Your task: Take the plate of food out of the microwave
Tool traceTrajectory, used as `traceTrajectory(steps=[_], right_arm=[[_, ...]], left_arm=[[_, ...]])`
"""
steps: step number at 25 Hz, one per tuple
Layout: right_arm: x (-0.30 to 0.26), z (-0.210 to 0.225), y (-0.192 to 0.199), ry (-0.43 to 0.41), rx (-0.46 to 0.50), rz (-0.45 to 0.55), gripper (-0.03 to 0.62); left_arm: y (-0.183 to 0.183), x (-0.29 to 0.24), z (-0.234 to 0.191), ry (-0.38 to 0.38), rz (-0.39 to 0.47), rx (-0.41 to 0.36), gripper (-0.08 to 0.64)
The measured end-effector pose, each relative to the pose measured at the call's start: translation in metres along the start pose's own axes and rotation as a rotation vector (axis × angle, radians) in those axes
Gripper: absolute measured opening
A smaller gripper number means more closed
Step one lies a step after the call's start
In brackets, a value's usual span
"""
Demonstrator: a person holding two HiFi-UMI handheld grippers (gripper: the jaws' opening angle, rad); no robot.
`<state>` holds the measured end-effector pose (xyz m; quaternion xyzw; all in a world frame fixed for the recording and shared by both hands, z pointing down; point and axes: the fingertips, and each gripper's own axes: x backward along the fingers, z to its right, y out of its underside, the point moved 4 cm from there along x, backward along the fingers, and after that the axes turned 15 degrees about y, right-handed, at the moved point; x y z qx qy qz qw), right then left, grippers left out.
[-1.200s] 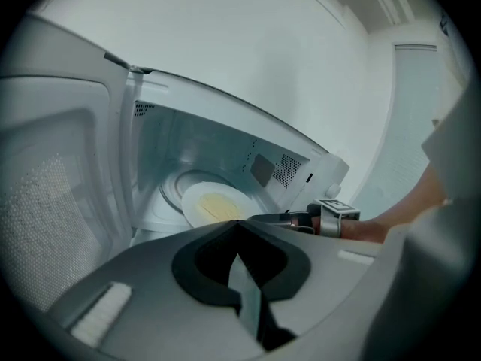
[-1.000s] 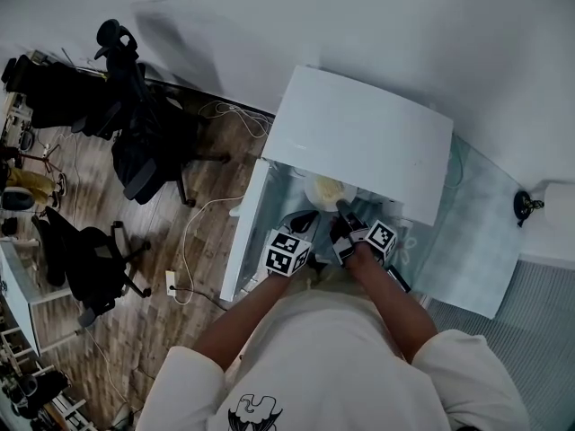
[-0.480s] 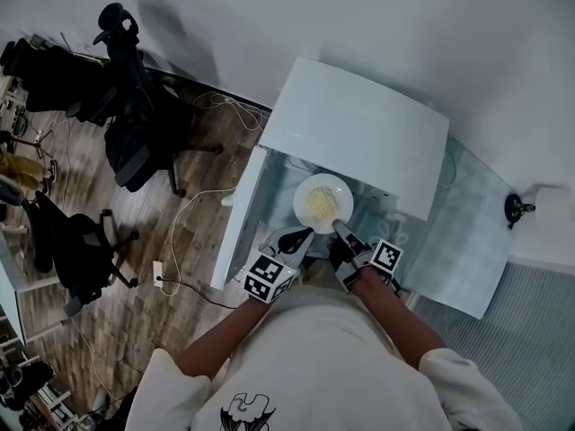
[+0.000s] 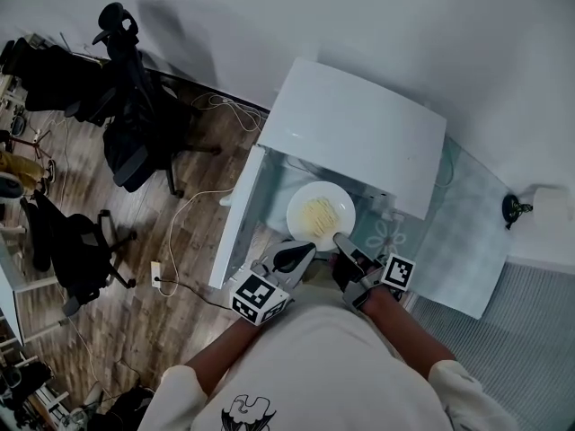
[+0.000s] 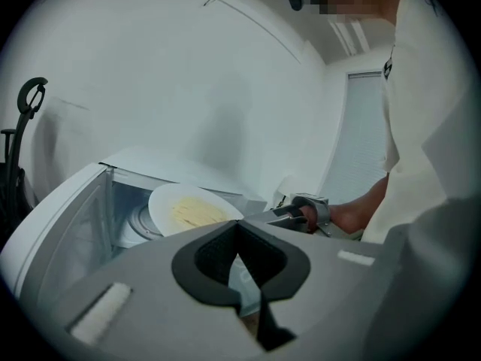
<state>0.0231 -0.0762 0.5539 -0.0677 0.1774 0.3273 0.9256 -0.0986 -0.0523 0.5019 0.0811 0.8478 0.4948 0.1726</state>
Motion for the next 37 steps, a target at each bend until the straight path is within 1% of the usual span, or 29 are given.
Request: traceTrajectory(steps=[2, 6, 10, 14, 20, 37], right_arm=[[0.004, -0.003, 0.001, 0.009, 0.014, -0.006, 0.025], [0.007, 0.007, -0.003, 0.053, 0.001, -0.004, 0.025], [0.007, 0.012, -0.004, 0.087, 0.0, -0.006, 0.025], [0.006, 0.01, -0.004, 0.111, 0.073, -0.02, 0.023], [0.006, 0.017, -0.005, 0.154, 0.095, -0.037, 0.023], [0.0, 0.021, -0.007, 0.16, 0.11, -0.041, 0.023]], left_arm=[[-0.002, -0.002, 0.004, 0.01, -0.003, -0.016, 0.005], [-0.005, -0.005, 0.011, 0.037, 0.006, -0.031, 0.005], [-0.006, -0.007, 0.012, 0.047, 0.001, -0.041, 0.003], [-0.007, -0.008, 0.012, 0.046, 0.003, -0.043, 0.005], [-0.004, -0.012, 0.013, 0.055, -0.004, -0.037, 0.003], [-0.003, -0.014, 0.011, 0.053, -0.007, -0.036, 0.004]])
